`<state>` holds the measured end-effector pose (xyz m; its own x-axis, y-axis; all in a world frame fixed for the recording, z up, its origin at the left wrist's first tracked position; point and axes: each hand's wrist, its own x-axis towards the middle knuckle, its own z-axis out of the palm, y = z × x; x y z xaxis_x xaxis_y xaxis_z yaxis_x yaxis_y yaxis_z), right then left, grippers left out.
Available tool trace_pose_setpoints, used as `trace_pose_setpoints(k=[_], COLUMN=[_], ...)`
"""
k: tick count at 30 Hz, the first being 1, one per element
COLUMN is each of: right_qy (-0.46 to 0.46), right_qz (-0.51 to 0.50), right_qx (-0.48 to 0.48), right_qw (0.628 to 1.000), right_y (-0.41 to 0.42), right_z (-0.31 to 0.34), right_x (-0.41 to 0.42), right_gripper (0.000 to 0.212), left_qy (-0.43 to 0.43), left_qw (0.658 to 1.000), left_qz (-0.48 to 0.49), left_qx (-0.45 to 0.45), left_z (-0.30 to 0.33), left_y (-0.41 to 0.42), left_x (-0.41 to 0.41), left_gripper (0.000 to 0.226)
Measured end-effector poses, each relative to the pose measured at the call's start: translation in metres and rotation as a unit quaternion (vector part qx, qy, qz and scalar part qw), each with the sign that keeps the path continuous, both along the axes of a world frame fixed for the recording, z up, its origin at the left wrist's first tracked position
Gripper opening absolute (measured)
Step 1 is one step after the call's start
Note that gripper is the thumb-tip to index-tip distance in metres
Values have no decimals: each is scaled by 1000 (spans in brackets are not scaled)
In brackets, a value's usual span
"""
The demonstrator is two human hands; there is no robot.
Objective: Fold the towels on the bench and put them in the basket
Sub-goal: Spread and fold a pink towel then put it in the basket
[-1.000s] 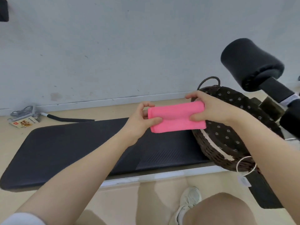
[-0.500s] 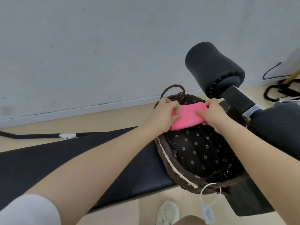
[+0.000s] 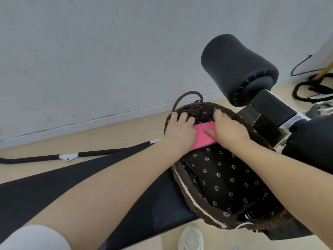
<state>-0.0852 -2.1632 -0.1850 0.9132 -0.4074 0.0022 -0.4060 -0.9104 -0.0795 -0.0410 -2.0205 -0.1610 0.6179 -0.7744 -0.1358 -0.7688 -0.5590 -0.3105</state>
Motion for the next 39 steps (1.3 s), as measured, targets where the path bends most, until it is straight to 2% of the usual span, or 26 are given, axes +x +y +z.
trace_pose_setpoints(k=[2,4,6,7,9,11,15,17,19,22,24,27,33,39], right_qy=[-27,-17,88,152,261,332,362,362,317,115,25,-31,-28,29], right_qz=[63,157,241,252,223,196,153,142,131,104,91,121,252,279], right_qx=[-130,-160,-145,-124,-59,-28,-29,-33,-31,-47,-17,10,37,56], right_qw=[989,974,956,948,937,922,919,920,939,987,995,992,967,958], right_y=[6,9,13,16,19,19,25,30,37,56,82,133,247,314], right_z=[9,16,16,14,11,9,10,18,34,56,69,86,61,14], right_x=[-3,-6,-11,-15,-19,-19,-10,-5,-4,-14,-26,-34,-35,-15], right_gripper=[33,24,41,52,72,81,89,83,69,39,33,32,27,26], left_qy=[31,82,141,161,177,176,151,156,168,144,129,163,174,182], left_qw=[998,993,983,978,972,965,945,959,981,984,983,975,957,935], left_qz=[-9,-9,-1,1,4,14,70,45,-18,-72,-54,27,141,227], left_qx=[45,84,120,130,152,193,281,232,99,-72,-119,-151,-184,-202], left_z=[7,12,13,13,11,9,5,10,17,32,37,40,22,-29], left_y=[2,8,17,21,24,20,6,9,25,69,103,153,259,352], left_x=[1,3,5,6,5,3,-3,-5,-4,-3,-5,-12,-31,-29], left_gripper=[23,25,43,49,55,62,88,77,60,48,42,39,45,42])
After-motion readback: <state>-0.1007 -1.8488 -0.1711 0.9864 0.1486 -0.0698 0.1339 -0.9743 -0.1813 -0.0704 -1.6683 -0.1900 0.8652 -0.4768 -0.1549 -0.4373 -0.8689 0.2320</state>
